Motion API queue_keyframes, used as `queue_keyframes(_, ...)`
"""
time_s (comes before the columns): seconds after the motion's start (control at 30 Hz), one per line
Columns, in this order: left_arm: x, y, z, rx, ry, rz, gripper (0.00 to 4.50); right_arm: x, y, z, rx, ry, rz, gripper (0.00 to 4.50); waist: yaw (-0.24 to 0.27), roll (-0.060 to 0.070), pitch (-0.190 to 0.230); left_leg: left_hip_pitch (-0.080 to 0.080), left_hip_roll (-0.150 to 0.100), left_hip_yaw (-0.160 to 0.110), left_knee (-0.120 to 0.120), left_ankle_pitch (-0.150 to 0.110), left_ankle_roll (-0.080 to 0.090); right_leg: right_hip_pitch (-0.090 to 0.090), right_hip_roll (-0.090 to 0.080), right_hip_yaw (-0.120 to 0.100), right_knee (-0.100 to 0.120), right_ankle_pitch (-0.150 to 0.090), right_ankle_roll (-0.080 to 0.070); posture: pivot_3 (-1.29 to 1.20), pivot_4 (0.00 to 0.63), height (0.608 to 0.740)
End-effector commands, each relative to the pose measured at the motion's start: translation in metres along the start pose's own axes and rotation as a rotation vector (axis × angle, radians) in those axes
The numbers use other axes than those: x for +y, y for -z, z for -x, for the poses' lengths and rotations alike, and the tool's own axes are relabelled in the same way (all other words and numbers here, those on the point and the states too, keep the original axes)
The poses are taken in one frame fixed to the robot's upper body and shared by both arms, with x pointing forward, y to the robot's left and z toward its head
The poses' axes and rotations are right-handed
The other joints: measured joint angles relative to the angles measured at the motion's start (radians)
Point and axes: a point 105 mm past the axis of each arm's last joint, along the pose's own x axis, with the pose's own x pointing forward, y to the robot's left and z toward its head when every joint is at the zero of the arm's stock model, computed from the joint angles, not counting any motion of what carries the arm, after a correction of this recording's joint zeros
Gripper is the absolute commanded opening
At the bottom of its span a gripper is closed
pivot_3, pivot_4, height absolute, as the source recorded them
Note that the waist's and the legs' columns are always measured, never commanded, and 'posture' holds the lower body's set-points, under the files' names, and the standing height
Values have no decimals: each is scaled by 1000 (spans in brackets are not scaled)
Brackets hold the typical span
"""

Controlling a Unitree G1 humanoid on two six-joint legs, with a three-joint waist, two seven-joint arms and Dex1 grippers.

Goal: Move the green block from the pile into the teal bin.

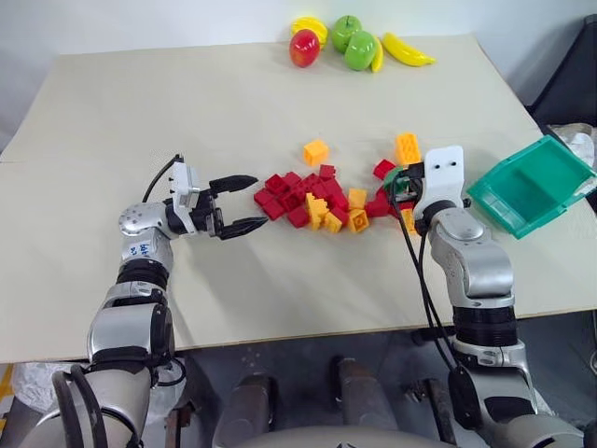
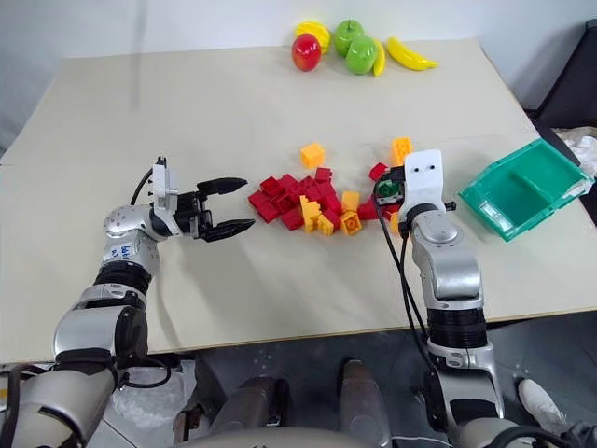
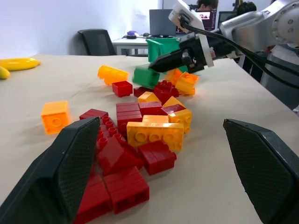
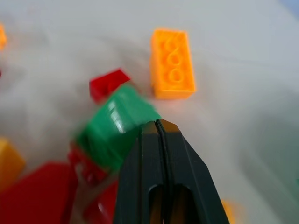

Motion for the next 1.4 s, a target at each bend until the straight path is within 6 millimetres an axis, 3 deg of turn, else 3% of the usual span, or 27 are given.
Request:
queue_keyframes(0.03,3,-10,0,-28,-11,-44,4500,11,-37,23,-141,-144,25,10,1,0,0,0,0,0,0,0,0,0,0,0,0,0,0,0,150,740)
queue_keyframes(0.23,2,-8,-1,-30,-11,-39,4500,10,-46,51,-174,-276,56,10,8,0,0,0,0,0,1,0,0,0,0,0,-1,0,0,0,150,740)
queue_keyframes(0.33,1,-7,-2,-33,-3,-35,4500,7,-38,83,-139,-449,140,515,24,-1,0,0,0,0,1,-1,1,1,0,0,-1,0,0,0,150,740)
queue_keyframes(0.57,-4,-7,-1,-35,39,-20,4500,-44,-20,129,-4,-388,232,2701,42,-2,1,-1,-1,5,2,-4,7,2,-1,1,-7,2,4,0,150,740)
queue_keyframes(0.77,-3,-8,0,-32,50,-14,4500,-55,-14,144,42,-324,209,4467,44,-3,2,1,0,9,2,-4,7,3,-1,3,-8,3,5,0,150,740)
queue_keyframes(0.93,-3,-9,-2,-37,58,-15,4500,-51,-17,131,-2,-259,158,4467,46,-3,2,3,1,9,2,-4,7,3,-1,4,-7,3,5,0,150,740)
queue_keyframes(1.2,-7,-11,-12,-52,105,-17,4500,-43,-19,49,-43,-45,-47,4467,40,-3,2,3,0,10,2,-3,5,2,-1,5,-6,3,5,0,150,740)
queue_keyframes(1.4,-10,-13,-21,-66,140,-19,4500,-28,-13,2,-19,-43,-131,4467,27,-3,2,2,-1,11,2,-4,6,1,-2,5,-6,3,5,0,150,740)
